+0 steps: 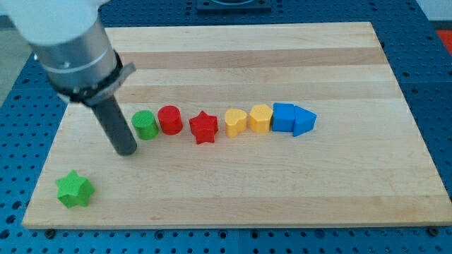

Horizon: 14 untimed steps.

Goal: Push the green circle into the green star

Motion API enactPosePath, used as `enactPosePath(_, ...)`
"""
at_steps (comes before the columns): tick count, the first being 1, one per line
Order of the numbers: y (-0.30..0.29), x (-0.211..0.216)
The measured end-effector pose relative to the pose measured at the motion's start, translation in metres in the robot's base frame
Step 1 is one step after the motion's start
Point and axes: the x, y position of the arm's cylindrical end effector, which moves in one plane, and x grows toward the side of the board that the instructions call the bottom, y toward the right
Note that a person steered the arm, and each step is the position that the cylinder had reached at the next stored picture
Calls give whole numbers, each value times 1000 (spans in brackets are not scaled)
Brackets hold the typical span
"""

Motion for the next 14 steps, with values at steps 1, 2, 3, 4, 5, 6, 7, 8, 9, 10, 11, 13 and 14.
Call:
enactPosePath(1,-20,-25)
enactPosePath(2,1,-59)
enactPosePath(3,55,-19)
enactPosePath(4,71,21)
enactPosePath(5,69,28)
enactPosePath(6,73,30)
enactPosePath(7,104,51)
enactPosePath(8,100,74)
enactPosePath(9,89,72)
enactPosePath(10,81,60)
enactPosePath(11,61,58)
enactPosePath(13,19,58)
enactPosePath(14,33,56)
